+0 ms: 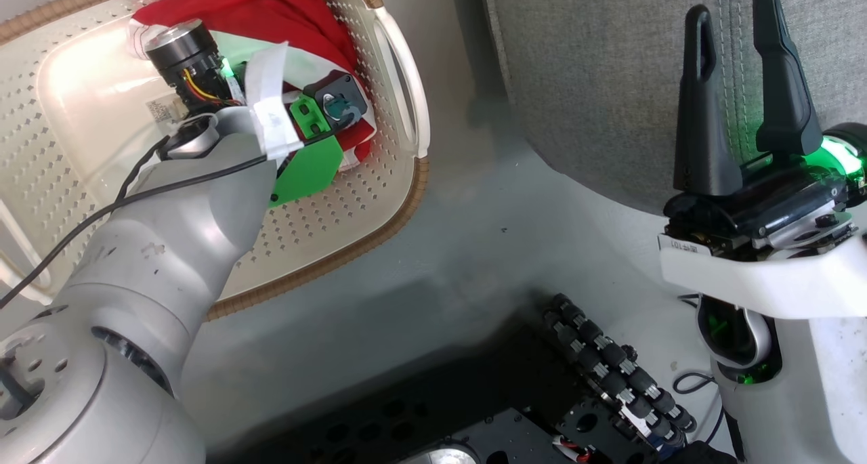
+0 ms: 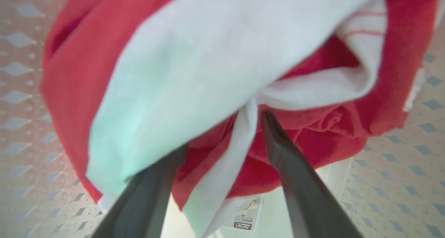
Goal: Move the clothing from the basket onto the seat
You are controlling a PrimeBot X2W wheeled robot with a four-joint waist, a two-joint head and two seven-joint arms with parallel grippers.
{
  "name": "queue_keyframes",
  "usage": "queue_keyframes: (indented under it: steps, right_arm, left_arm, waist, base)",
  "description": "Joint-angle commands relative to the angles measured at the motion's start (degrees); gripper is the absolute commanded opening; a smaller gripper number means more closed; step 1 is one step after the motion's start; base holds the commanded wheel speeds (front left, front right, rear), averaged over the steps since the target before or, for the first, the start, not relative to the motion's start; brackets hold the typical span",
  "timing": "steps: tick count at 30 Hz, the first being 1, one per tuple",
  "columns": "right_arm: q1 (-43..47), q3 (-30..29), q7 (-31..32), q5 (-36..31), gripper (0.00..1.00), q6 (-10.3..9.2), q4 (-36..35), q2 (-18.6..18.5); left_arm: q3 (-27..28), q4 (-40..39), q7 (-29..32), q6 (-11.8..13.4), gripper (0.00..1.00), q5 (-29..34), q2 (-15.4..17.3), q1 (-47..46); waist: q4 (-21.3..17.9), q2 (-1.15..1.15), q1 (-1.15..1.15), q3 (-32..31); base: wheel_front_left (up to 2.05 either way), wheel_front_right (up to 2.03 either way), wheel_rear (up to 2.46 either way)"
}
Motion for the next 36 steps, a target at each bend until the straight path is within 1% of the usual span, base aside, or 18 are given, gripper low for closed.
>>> queue_keyframes:
  steps: [1,2,3,4,7,13,20,26,28,30,36]
  right_arm:
    - [1.07,-0.03,-0.02,-0.60,1.00,0.00,-0.34,-0.26]
    - [1.13,-0.12,-0.02,-0.73,1.00,0.00,-0.34,-0.30]
    - [1.18,-0.21,-0.02,-0.78,1.00,0.00,-0.43,-0.23]
    - [1.27,-0.22,-0.02,-0.85,1.00,0.00,-0.46,-0.20]
    - [1.55,0.09,-0.02,-1.10,1.00,0.00,-0.53,0.01]
    - [0.69,0.20,-0.02,-0.94,1.00,0.00,-0.09,-0.02]
    - [-2.40,0.69,-0.02,-0.49,1.00,0.00,0.56,-0.31]
    - [-5.31,0.45,-0.02,-0.01,1.00,0.00,1.84,-0.10]
    - [-6.08,0.46,-0.02,0.00,1.00,0.00,2.42,-0.11]
    - [-6.17,-0.08,-0.02,-0.39,1.00,0.00,2.97,-0.37]
    - [-4.38,-1.35,-0.02,-1.11,1.00,0.00,4.79,-1.45]
  left_arm:
    - [-0.60,-0.03,1.64,0.13,1.00,-0.69,0.33,0.33]
    - [-0.64,-0.04,2.30,0.13,0.81,-1.37,0.18,0.52]
    - [-0.49,-0.06,2.63,0.13,0.27,-2.19,-0.14,0.17]
    - [-0.56,-0.05,2.76,0.13,0.00,-2.41,-0.23,-0.08]
    - [-1.14,-0.05,2.18,0.23,0.00,-2.44,-0.42,-1.53]
    - [-1.29,-0.04,1.36,0.65,0.00,-2.94,0.30,-1.63]
    - [-1.32,-0.03,0.43,1.04,0.00,-3.97,1.23,-0.80]
    - [-0.57,-0.03,-0.73,2.12,0.00,-5.85,2.67,1.15]
    - [-0.28,-0.03,-1.25,2.55,0.00,-6.23,2.98,2.06]
    - [-0.06,-0.06,-1.81,2.79,0.00,-6.68,2.46,3.29]
    - [1.22,-0.03,-4.59,3.68,0.00,-9.62,1.42,8.58]
  waist:
    - [0.15,0.00,0.00,-0.24]
    - [0.25,0.00,0.00,-0.32]
    - [0.32,0.00,0.00,-0.34]
    - [0.30,0.00,0.00,-0.34]
    - [0.16,0.00,0.00,-0.35]
    - [-0.05,0.00,0.00,-0.81]
    - [-0.15,0.00,0.00,-2.04]
    - [-0.25,0.00,0.00,-4.36]
    - [-0.43,0.00,0.00,-5.57]
    - [0.10,0.00,0.00,-7.36]
    - [2.49,0.00,0.00,-15.46]
  base:
    - [0.00,0.00,0.00]
    - [0.00,0.00,0.00]
    - [0.00,0.00,0.00]
    - [0.00,0.00,0.00]
    - [0.00,0.00,0.00]
    - [0.00,0.00,0.00]
    - [0.00,0.00,0.00]
    - [0.00,0.00,0.00]
    - [0.00,0.00,0.00]
    - [0.00,0.00,0.00]
    - [0.00,0.00,0.00]
